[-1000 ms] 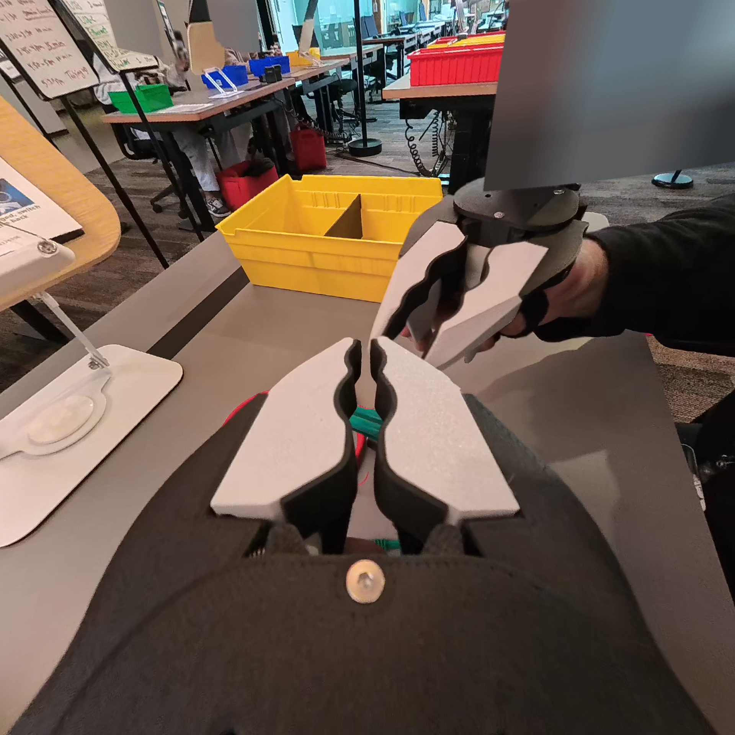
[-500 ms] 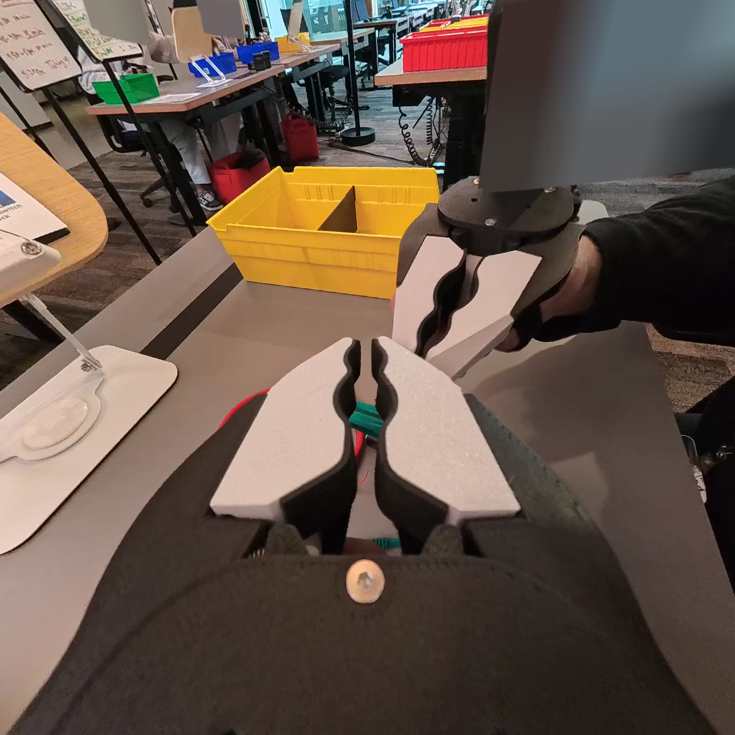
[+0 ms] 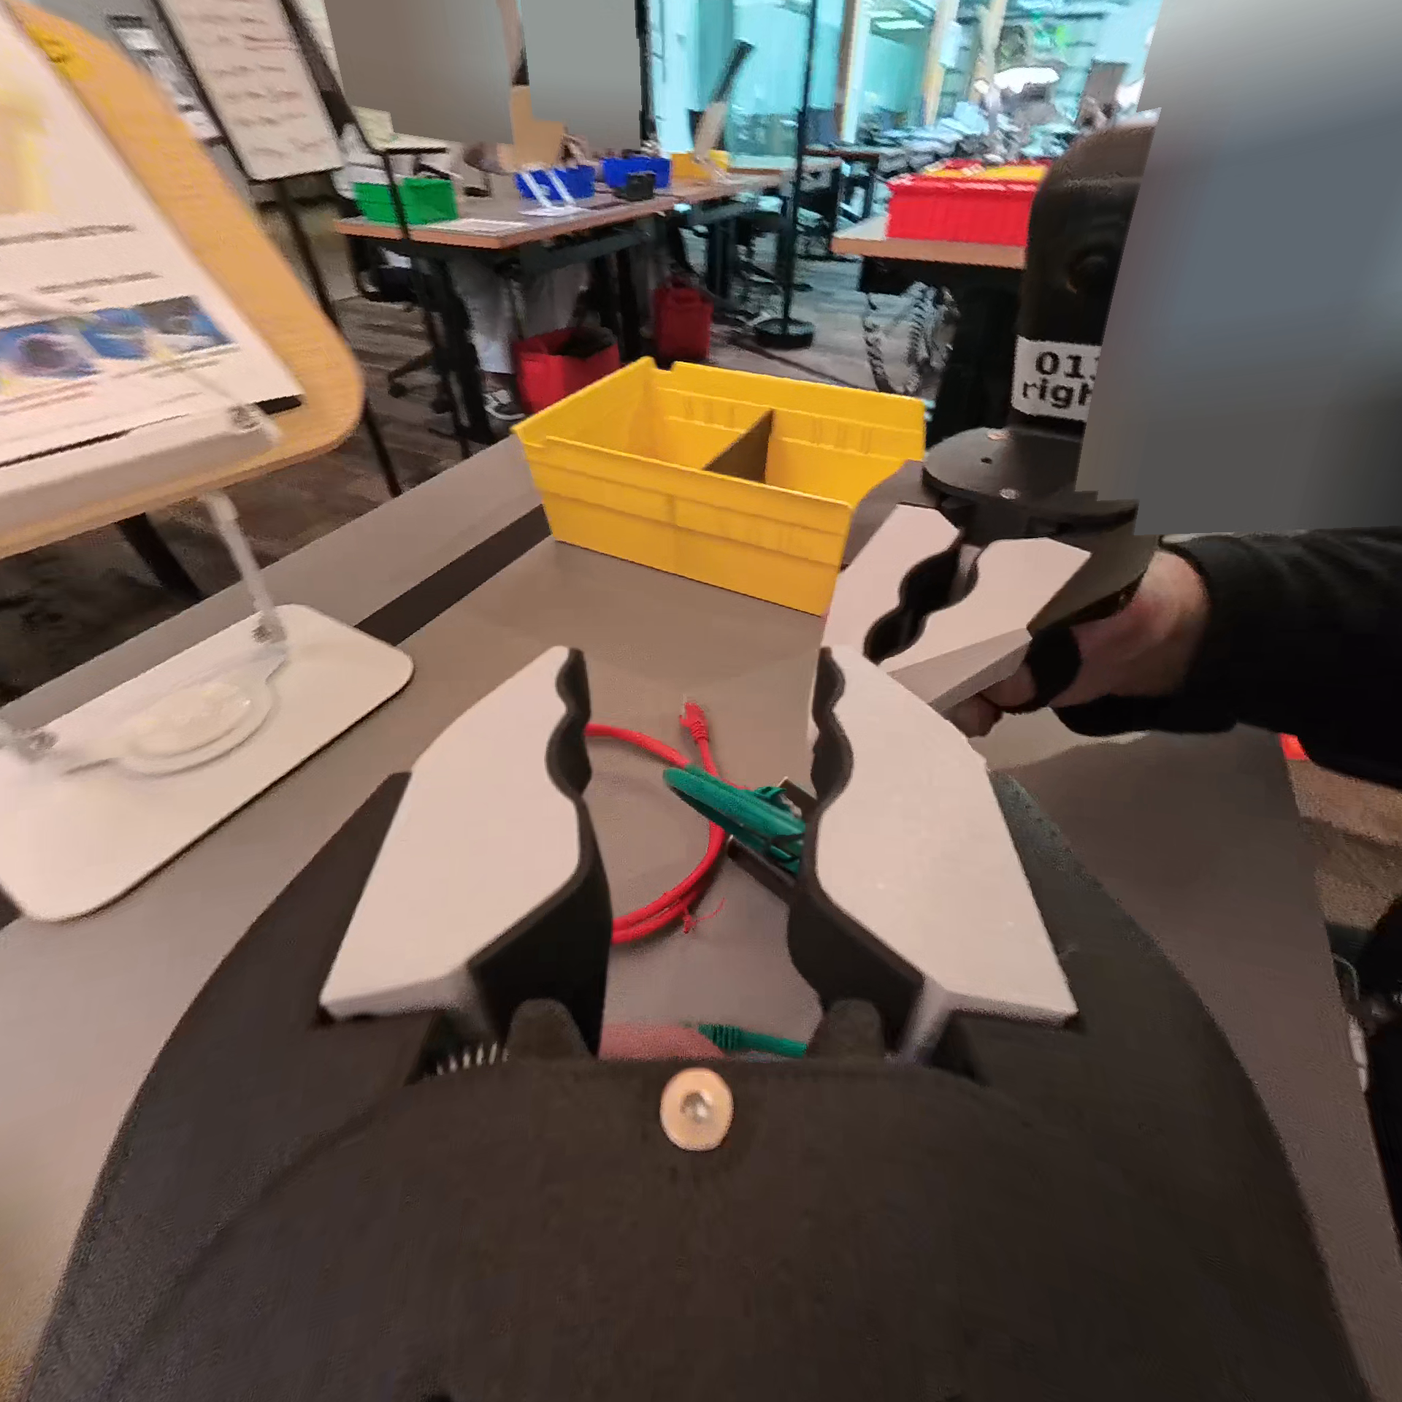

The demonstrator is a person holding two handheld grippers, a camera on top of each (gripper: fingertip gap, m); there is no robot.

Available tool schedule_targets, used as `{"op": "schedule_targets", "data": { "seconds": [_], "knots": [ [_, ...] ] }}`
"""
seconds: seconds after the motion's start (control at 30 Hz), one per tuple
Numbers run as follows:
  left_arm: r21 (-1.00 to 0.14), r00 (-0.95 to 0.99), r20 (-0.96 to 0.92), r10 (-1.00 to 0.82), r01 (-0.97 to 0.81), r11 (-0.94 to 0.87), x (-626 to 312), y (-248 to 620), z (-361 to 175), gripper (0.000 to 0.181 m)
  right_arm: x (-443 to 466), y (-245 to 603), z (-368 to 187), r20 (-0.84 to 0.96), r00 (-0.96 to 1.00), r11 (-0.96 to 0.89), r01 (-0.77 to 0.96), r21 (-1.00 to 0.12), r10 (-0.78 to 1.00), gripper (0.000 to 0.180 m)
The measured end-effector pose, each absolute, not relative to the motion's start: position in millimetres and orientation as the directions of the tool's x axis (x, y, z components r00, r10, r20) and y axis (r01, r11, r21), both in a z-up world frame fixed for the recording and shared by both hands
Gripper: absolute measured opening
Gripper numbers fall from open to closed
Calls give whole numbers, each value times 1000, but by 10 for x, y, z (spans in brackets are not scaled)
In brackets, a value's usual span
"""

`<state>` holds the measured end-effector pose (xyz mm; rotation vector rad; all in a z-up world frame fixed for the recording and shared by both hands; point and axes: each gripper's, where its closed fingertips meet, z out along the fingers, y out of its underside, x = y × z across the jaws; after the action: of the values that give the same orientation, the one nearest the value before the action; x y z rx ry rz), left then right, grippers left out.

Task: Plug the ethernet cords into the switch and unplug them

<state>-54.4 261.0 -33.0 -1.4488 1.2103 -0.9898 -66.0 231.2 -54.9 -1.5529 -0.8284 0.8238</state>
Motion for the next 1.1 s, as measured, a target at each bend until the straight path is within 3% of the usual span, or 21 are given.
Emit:
{"op": "schedule_targets", "data": {
  "seconds": [0.13, 0.27, 0.43, 0.57, 0.77, 0.87, 0.97, 1.1],
  "knots": [
    [-959, 286, 171, -943, -170, -225, -862, 2722, -496, 57, -690, 2314, -558, -75, 503, -123, 61, -991, 861, 0],
    [-904, 276, 342, -898, -164, -395, -979, 2666, -807, 50, -786, 2280, -597, -59, 486, -115, 86, -990, 872, 0],
    [-871, 266, 416, -869, -156, -465, -1015, 2604, -930, 48, -898, 2248, -752, -34, 479, -134, 176, -975, 877, 2],
    [-870, 269, 421, -866, -150, -470, -1060, 2559, -922, 49, -1027, 2131, -854, -170, 412, -260, 171, -950, 895, 35],
    [-872, 277, 422, -863, -138, -470, -978, 2435, -940, 44, -1316, 1851, -990, -301, 411, -406, 195, -893, 861, 57],
    [-882, 258, 411, -875, -131, -453, -898, 2392, -909, 44, -1366, 1913, -1077, -336, 492, -460, 154, -874, 803, 41],
    [-892, 261, 381, -887, -148, -426, -897, 2394, -916, 43, -1399, 1922, -1125, -349, 488, -464, 135, -876, 801, 8],
    [-915, 256, 344, -903, -125, -384, -1014, 2407, -795, 50, -1374, 1874, -1079, -298, 468, -413, 163, -896, 832, 0]
  ]
}}
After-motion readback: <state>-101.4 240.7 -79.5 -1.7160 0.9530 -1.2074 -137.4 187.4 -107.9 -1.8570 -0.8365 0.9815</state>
